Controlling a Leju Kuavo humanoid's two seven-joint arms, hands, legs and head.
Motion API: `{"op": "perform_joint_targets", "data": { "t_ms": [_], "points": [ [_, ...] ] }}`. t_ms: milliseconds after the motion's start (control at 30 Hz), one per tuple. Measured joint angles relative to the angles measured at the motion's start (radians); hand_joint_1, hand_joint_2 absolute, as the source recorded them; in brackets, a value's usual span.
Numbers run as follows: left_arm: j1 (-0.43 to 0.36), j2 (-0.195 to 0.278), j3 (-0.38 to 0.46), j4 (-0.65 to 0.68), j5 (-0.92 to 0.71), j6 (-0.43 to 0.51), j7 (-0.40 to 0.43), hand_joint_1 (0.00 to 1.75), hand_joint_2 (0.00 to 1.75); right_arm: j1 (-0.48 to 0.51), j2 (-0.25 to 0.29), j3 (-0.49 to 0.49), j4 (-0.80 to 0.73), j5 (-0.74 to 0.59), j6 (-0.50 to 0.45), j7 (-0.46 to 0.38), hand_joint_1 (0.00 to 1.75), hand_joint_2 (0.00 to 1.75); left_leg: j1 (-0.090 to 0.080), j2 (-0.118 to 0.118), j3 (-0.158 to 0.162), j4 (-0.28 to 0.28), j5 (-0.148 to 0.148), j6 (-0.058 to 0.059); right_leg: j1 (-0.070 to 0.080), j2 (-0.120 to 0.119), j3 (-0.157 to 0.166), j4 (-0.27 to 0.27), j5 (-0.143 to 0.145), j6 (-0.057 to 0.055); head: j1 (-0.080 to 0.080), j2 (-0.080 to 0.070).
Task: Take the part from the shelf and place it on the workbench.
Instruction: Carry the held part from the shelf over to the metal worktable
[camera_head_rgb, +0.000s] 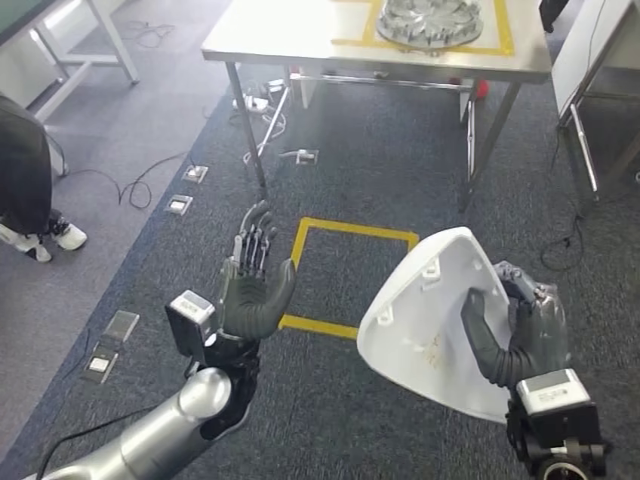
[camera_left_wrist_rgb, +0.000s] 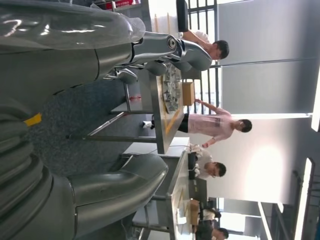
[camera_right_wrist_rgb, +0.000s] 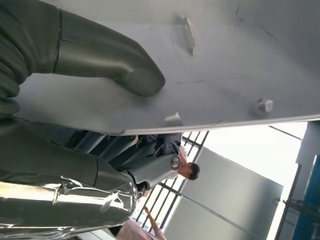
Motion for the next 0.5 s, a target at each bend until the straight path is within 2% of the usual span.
{"op": "perform_joint_targets", "data": {
  "t_ms": [33,67,100,133,167,200,233,267,300,333,400,433,467,500],
  "points": [
    [-0.001,0.000,0.000,0.000,0.000,0.000,0.000,0.00,1.75,0.000,0.000,-0.001,-0.001,0.000,0.000,0.000,1.75,1.75,0.003,0.004,-0.005,0.019,0.008,-0.004,0.002,0.001,0.008,0.000,-0.004,-0.010,-0.006,0.000],
    [-0.002,0.000,-0.001,0.000,-0.001,0.000,0.000,0.00,1.75,-0.002,0.000,-0.001,-0.001,0.000,-0.001,-0.001,1.75,1.75,0.004,0.010,-0.028,0.061,0.025,-0.007,0.004,0.001,0.021,-0.001,-0.011,-0.017,-0.009,0.000],
    [-0.003,0.000,-0.001,0.000,-0.001,0.000,0.000,0.00,1.75,-0.004,0.000,-0.002,-0.002,0.000,-0.001,-0.002,1.75,1.75,0.004,0.018,-0.069,0.121,0.041,-0.008,0.005,0.002,0.036,-0.005,-0.019,-0.023,-0.014,0.000],
    [-0.003,0.000,-0.001,0.000,-0.001,0.000,0.000,0.00,1.75,-0.004,0.000,-0.002,-0.002,0.000,0.000,-0.002,1.75,1.75,0.002,0.026,-0.123,0.192,0.050,-0.007,0.008,0.001,0.052,-0.012,-0.030,-0.028,-0.019,0.000],
    [-0.003,0.000,-0.002,0.000,-0.001,0.000,0.000,0.00,1.75,-0.003,0.000,-0.002,-0.003,0.000,0.000,-0.002,1.75,1.75,-0.001,0.029,-0.180,0.256,0.036,-0.005,0.010,-0.001,0.073,-0.020,-0.041,-0.032,-0.024,0.000],
    [-0.002,0.000,-0.002,0.000,-0.001,0.000,0.000,0.00,1.75,-0.002,0.000,-0.002,-0.003,0.001,0.000,-0.002,1.75,1.75,-0.007,0.030,-0.228,0.294,0.003,-0.002,0.013,-0.001,0.097,-0.029,-0.055,-0.035,-0.027,0.000],
    [0.000,0.000,-0.002,0.000,0.000,0.000,0.000,0.00,1.75,0.000,0.000,-0.002,-0.002,0.001,0.000,-0.002,1.75,1.75,-0.013,0.030,-0.264,0.303,-0.040,0.003,0.016,-0.001,0.124,-0.040,-0.069,-0.037,-0.030,0.000],
    [0.000,0.001,-0.002,0.000,0.000,0.001,0.000,0.00,1.75,0.000,0.000,-0.001,-0.002,0.001,0.000,-0.002,1.75,1.75,-0.022,0.030,-0.286,0.281,-0.074,0.012,0.019,0.001,0.156,-0.052,-0.085,-0.039,-0.032,0.000],
    [0.001,0.001,-0.002,0.000,0.000,0.001,0.000,0.00,1.75,0.000,0.000,-0.001,-0.002,0.000,0.000,-0.002,1.75,1.75,-0.033,0.029,-0.295,0.233,-0.079,0.025,0.022,0.003,0.188,-0.064,-0.100,-0.040,-0.035,0.000],
    [0.001,0.002,-0.002,0.000,0.000,0.001,0.000,0.00,1.75,0.000,0.000,-0.001,-0.002,0.000,0.000,-0.002,1.75,1.75,-0.046,0.028,-0.293,0.160,-0.034,0.043,0.025,0.003,0.220,-0.079,-0.117,-0.040,-0.038,0.000],
    [0.005,0.003,-0.002,0.001,0.000,0.001,0.000,0.00,1.75,0.002,0.000,-0.001,-0.001,0.000,0.000,-0.002,1.75,1.75,-0.072,0.015,-0.272,0.004,0.166,0.080,0.030,0.008,0.275,-0.112,-0.149,-0.037,-0.041,0.000],
    [0.006,0.004,-0.003,0.001,0.000,0.001,0.000,0.00,1.75,0.003,0.001,-0.001,0.000,0.000,0.000,-0.001,1.75,1.75,-0.081,0.008,-0.260,-0.040,0.244,0.090,0.032,0.010,0.303,-0.137,-0.163,-0.036,-0.040,0.000],
    [0.007,0.005,-0.004,0.000,0.000,0.001,0.000,0.00,1.75,0.003,0.001,-0.001,0.000,0.000,0.001,-0.001,1.75,1.75,-0.086,0.003,-0.248,-0.059,0.279,0.093,0.034,0.013,0.332,-0.157,-0.168,-0.033,-0.038,0.000],
    [0.006,0.005,-0.004,0.000,0.000,0.001,0.000,0.00,1.75,0.001,0.001,-0.001,0.000,0.000,0.001,-0.001,1.75,1.75,-0.086,0.000,-0.233,-0.052,0.265,0.091,0.037,0.016,0.354,-0.164,-0.161,-0.029,-0.036,0.000]
  ]
}}
